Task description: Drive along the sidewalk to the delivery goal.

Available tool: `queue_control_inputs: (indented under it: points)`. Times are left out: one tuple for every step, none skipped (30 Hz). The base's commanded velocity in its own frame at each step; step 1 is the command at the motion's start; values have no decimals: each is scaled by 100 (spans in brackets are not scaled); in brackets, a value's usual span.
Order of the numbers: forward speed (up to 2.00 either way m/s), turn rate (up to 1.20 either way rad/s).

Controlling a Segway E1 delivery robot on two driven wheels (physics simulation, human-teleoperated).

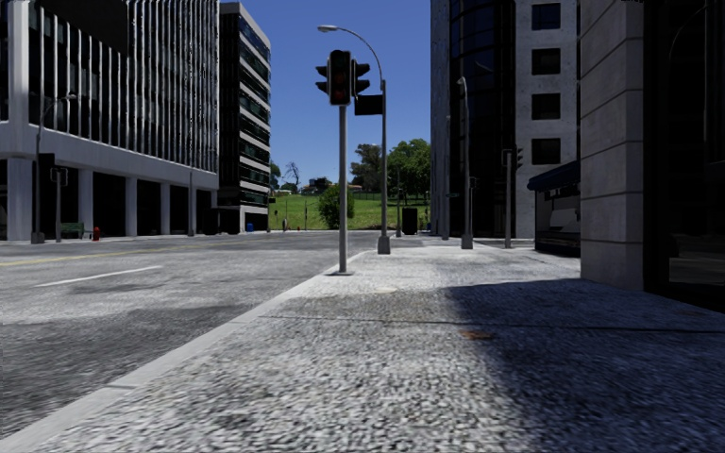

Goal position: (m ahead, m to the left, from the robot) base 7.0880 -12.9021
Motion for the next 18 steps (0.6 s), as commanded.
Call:
queue_control_inputs:
  points:
    - [200,0]
    - [200,0]
    - [200,0]
    - [200,0]
    - [200,0]
    - [200,-6]
    - [200,-6]
    - [200,-16]
    - [200,-18]
    - [200,-18]
    - [200,-18]
    - [200,-18]
    - [200,-18]
    - [200,-6]
    - [200,-6]
    - [200,0]
    - [200,0]
    - [200,0]
